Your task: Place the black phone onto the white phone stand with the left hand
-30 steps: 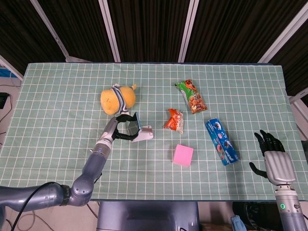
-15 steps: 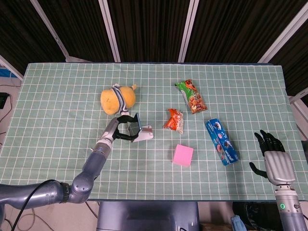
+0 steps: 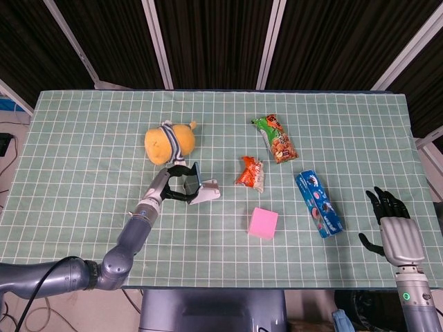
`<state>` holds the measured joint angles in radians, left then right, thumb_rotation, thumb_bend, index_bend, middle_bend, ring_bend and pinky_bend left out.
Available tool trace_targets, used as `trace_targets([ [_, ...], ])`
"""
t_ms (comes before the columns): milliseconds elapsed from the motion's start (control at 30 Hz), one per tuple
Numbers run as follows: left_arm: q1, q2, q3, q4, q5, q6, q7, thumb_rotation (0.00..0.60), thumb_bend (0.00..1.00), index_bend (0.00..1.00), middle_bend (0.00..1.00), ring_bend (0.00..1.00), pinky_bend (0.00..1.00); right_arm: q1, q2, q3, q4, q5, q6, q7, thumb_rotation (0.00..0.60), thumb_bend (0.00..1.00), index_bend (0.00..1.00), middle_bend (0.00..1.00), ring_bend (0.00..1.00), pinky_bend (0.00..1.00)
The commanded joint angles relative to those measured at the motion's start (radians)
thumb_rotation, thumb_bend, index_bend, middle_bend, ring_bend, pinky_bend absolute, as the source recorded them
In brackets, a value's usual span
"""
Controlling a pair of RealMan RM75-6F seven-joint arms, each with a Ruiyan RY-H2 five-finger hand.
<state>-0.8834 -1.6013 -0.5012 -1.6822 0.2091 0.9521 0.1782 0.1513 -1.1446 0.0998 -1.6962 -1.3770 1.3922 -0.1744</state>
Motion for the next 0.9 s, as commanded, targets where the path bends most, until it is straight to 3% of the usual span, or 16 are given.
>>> trace_targets([
  [33, -0.003, 0.003, 0.009, 0.001, -0.002, -0.006, -0.001, 0.6, 0.48, 0.59, 0.65, 0.16, 0.0, 0.0, 0.0, 0.0, 0.0, 0.0, 0.0, 0.0, 0.6, 0.37, 0.0, 0.0, 0.0, 0.14],
  [300, -0.004, 0.01, 0.021, 0.002, 0.003, -0.008, -0.013, 0.6, 0.45, 0.51, 0.57, 0.14, 0.0, 0.0, 0.0, 0.0, 0.0, 0.0, 0.001, -0.001, 0.6, 0.37, 0.0, 0.0, 0.0, 0.14],
  [633, -0.01, 0.021, 0.042, -0.002, 0.016, -0.025, -0.021, 0.6, 0.39, 0.17, 0.17, 0.03, 0.0, 0.0, -0.001, 0.0, 0.001, -0.001, 0.001, 0.0, 0.6, 0.37, 0.0, 0.0, 0.0, 0.14],
  [800, -0.017, 0.03, 0.06, -0.003, 0.028, -0.031, -0.012, 0.6, 0.36, 0.03, 0.04, 0.0, 0.0, 0.0, -0.001, 0.0, 0.001, -0.001, 0.002, 0.001, 0.6, 0.37, 0.0, 0.0, 0.0, 0.14],
  [900, -0.019, 0.033, 0.066, -0.004, 0.033, -0.031, -0.012, 0.6, 0.34, 0.0, 0.0, 0.0, 0.0, 0.0, -0.001, 0.0, 0.001, -0.001, 0.002, 0.001, 0.6, 0.37, 0.0, 0.0, 0.0, 0.14],
])
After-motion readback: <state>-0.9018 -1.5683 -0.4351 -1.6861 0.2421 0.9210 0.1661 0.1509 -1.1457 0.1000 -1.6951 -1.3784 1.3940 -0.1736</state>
